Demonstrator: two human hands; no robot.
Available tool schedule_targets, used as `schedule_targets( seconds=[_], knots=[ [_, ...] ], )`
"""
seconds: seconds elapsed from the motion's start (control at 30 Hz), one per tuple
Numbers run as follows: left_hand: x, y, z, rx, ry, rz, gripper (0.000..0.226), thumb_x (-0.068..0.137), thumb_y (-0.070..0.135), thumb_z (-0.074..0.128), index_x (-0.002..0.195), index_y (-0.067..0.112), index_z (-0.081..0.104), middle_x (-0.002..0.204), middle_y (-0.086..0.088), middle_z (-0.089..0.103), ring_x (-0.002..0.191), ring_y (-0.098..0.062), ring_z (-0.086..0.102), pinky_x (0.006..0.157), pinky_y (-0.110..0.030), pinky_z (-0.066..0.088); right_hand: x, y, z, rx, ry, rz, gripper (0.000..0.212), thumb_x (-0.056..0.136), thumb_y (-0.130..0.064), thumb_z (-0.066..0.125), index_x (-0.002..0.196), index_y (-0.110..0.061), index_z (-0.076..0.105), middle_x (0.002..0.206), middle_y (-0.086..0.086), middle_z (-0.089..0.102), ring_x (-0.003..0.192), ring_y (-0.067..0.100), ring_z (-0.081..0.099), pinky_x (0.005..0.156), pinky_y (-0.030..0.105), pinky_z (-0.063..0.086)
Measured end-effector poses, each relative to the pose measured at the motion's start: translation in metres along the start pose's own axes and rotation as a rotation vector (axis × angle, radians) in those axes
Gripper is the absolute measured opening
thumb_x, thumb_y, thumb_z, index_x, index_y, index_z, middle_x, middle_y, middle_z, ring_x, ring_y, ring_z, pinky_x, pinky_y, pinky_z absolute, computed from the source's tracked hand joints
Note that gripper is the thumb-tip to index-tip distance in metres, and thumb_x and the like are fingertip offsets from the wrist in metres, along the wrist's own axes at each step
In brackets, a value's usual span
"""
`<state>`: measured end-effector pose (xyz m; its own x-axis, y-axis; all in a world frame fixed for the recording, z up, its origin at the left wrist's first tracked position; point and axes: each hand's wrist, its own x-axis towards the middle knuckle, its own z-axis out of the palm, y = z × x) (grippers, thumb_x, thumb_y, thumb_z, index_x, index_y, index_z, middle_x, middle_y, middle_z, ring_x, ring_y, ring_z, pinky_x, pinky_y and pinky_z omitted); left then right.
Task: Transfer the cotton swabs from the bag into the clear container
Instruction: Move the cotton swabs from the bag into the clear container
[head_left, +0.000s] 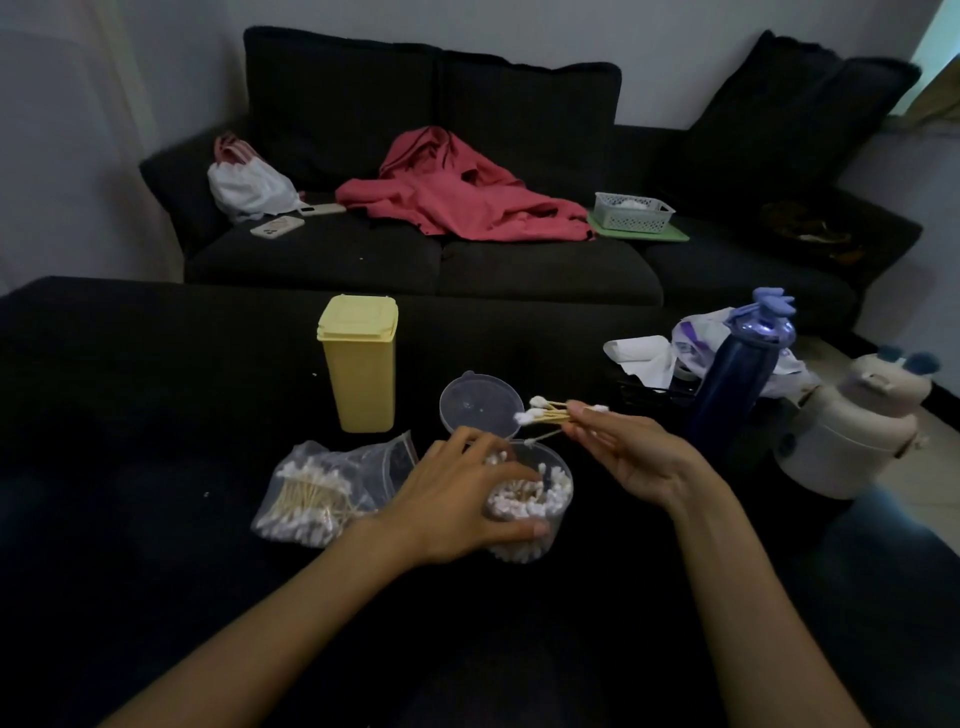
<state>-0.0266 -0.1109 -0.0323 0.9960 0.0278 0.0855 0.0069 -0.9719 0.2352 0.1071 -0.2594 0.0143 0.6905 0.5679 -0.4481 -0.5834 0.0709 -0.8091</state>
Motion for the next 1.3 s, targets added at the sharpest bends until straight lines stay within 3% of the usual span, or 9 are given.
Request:
schedule_targets(
  seconds=[0.17, 0.27, 0.43, 0.5, 0.6, 0.77, 0.93, 1.07, 1.3],
  knots=[
    [-0.011, -0.004, 0.001, -0.071, 0.041, 0.008, 0.064, 0.08, 0.069, 0.05, 0.138, 0.043, 0.04, 0.138, 0.014, 0.035, 0.129, -0.005, 0.024, 0.101, -0.027, 0.031, -0.002, 0.003, 0.007, -0.284, -0.012, -0.055, 0.017, 0.085, 0.004, 0.059, 0.101, 0.008, 0.061, 0.087, 0.016, 0.066, 0.077, 0.018, 0.064, 0.059, 0.016, 0.056],
    [-0.018, -0.005, -0.002, -0.22, 0.121, -0.04, 0.067, 0.071, 0.07, 0.059, 0.13, 0.039, 0.049, 0.129, 0.02, 0.042, 0.12, 0.002, 0.036, 0.098, -0.026, 0.04, -0.005, 0.003, 0.008, -0.548, 0.009, -0.125, 0.015, 0.083, 0.0, 0.064, 0.097, 0.001, 0.067, 0.088, 0.015, 0.07, 0.076, 0.016, 0.067, 0.062, 0.016, 0.057],
    [-0.021, -0.009, 0.001, -0.41, 0.338, -0.192, 0.035, 0.082, 0.059, 0.056, 0.103, 0.031, 0.063, 0.105, 0.021, 0.056, 0.092, 0.005, 0.056, 0.079, -0.022, 0.051, -0.002, 0.003, 0.016, -1.152, 0.021, -0.537, 0.009, 0.081, -0.01, 0.07, 0.089, -0.014, 0.072, 0.087, 0.004, 0.073, 0.081, 0.008, 0.069, 0.078, 0.022, 0.055],
    [-0.019, -0.011, -0.001, -0.446, 0.367, -0.271, 0.023, 0.085, 0.043, 0.063, 0.103, 0.03, 0.06, 0.106, 0.017, 0.059, 0.087, 0.004, 0.059, 0.074, -0.017, 0.049, -0.003, 0.004, 0.02, -1.328, -0.032, -0.685, 0.011, 0.081, -0.014, 0.07, 0.092, -0.017, 0.072, 0.088, -0.002, 0.072, 0.084, 0.004, 0.067, 0.08, 0.023, 0.055],
    [-0.012, -0.014, -0.004, -0.475, 0.319, -0.367, 0.029, 0.084, 0.037, 0.067, 0.11, 0.027, 0.063, 0.109, 0.013, 0.065, 0.087, -0.002, 0.065, 0.079, -0.023, 0.051, -0.005, 0.008, 0.022, -1.518, -0.156, -0.769, 0.015, 0.084, -0.019, 0.068, 0.099, -0.019, 0.071, 0.096, -0.005, 0.071, 0.09, 0.001, 0.064, 0.082, 0.024, 0.055],
    [-0.001, -0.021, 0.002, -0.604, 0.236, -0.44, 0.026, 0.083, 0.035, 0.069, 0.106, 0.023, 0.07, 0.1, 0.009, 0.072, 0.095, -0.006, 0.065, 0.086, -0.04, 0.055, 0.0, 0.008, 0.026, -1.653, -0.166, -0.76, 0.018, 0.083, -0.02, 0.069, 0.101, -0.02, 0.072, 0.097, -0.005, 0.071, 0.089, 0.002, 0.064, 0.077, 0.018, 0.052],
    [-0.001, -0.019, 0.002, -0.626, 0.233, -0.44, 0.021, 0.081, 0.032, 0.07, 0.099, 0.021, 0.072, 0.092, 0.008, 0.073, 0.089, -0.006, 0.066, 0.082, -0.039, 0.057, 0.014, 0.018, 0.041, -1.866, -0.093, -0.698, 0.017, 0.082, -0.022, 0.067, 0.093, -0.01, 0.072, 0.096, 0.007, 0.066, 0.088, 0.021, 0.063, 0.076, 0.038, 0.054],
    [-0.001, -0.018, 0.0, -0.609, 0.214, -0.437, 0.021, 0.084, 0.031, 0.068, 0.101, 0.021, 0.071, 0.094, 0.007, 0.073, 0.087, -0.005, 0.066, 0.083, -0.037, 0.057, 0.021, 0.026, 0.053, -1.917, -0.018, -0.657, 0.018, 0.085, -0.021, 0.064, 0.081, -0.004, 0.067, 0.088, 0.01, 0.064, 0.076, 0.024, 0.063, 0.069, 0.037, 0.055],
    [-0.006, -0.014, -0.011, -0.457, 0.286, -0.382, 0.027, 0.084, 0.043, 0.065, 0.109, 0.031, 0.066, 0.1, 0.015, 0.069, 0.09, -0.001, 0.063, 0.082, -0.029, 0.053, 0.017, 0.004, 0.055, -1.839, -0.126, -0.357, 0.031, 0.078, -0.015, 0.073, 0.108, -0.011, 0.067, 0.108, 0.005, 0.066, 0.101, 0.018, 0.063, 0.087, 0.031, 0.053]
  ],
)
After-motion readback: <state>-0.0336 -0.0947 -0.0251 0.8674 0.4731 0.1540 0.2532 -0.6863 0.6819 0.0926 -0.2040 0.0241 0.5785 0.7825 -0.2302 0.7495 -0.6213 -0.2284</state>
